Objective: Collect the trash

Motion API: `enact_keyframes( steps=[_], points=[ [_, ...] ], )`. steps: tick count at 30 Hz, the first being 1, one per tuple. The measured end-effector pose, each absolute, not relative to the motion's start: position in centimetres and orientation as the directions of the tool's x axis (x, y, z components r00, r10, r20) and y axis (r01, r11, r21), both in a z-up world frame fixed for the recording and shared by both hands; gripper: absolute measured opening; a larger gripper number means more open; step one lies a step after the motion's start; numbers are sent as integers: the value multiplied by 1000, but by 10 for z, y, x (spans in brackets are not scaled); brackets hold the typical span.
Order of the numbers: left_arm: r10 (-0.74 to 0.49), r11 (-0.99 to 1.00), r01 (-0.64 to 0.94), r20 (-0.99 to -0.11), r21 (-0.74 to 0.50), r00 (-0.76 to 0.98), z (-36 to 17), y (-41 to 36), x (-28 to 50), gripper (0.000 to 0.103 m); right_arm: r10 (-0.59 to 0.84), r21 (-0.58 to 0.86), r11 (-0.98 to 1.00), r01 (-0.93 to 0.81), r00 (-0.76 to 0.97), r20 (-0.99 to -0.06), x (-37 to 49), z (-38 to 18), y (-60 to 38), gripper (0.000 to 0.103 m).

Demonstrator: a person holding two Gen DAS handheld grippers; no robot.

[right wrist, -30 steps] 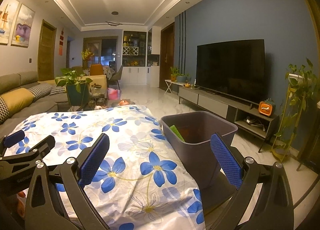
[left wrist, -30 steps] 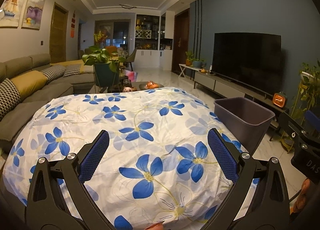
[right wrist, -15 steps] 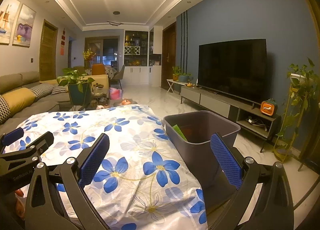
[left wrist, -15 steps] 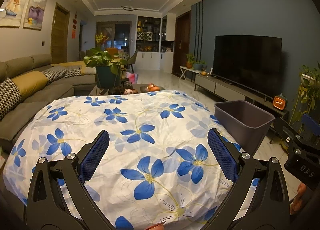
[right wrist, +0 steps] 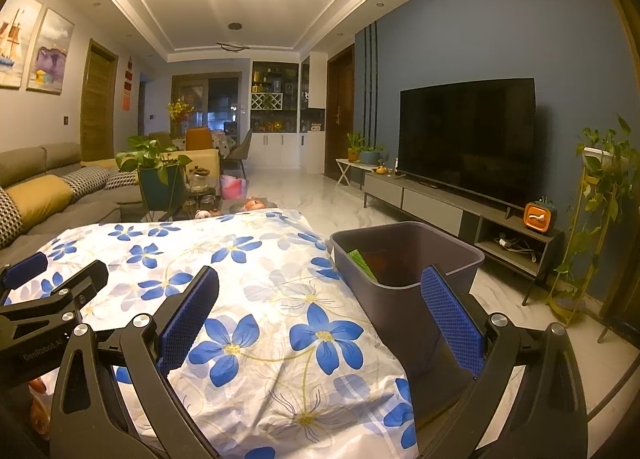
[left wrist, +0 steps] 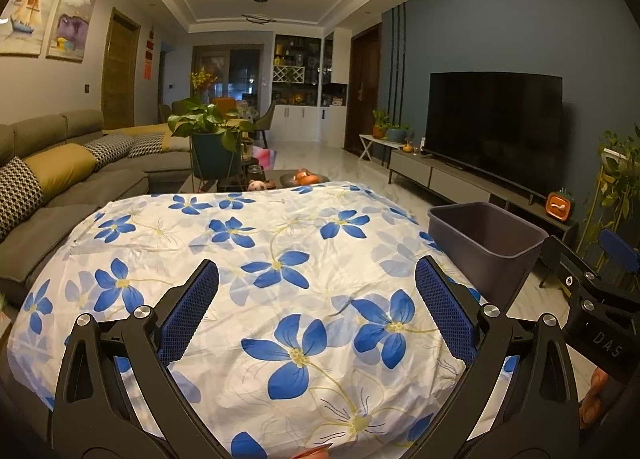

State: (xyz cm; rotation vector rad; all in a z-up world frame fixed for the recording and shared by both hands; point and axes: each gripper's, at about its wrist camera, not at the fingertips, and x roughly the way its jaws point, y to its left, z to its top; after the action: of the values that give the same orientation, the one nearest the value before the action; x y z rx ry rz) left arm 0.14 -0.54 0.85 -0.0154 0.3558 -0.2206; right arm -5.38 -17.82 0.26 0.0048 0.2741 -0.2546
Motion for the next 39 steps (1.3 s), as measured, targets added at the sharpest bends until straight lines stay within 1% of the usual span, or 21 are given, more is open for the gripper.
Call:
enact_keyframes(
  steps=[39],
  points=[
    [-215, 976, 210, -341, -53, 915, 8, -7, 1, 97, -250, -23, 967, 253, 932, -264, -54, 3, -181, 97]
  ],
)
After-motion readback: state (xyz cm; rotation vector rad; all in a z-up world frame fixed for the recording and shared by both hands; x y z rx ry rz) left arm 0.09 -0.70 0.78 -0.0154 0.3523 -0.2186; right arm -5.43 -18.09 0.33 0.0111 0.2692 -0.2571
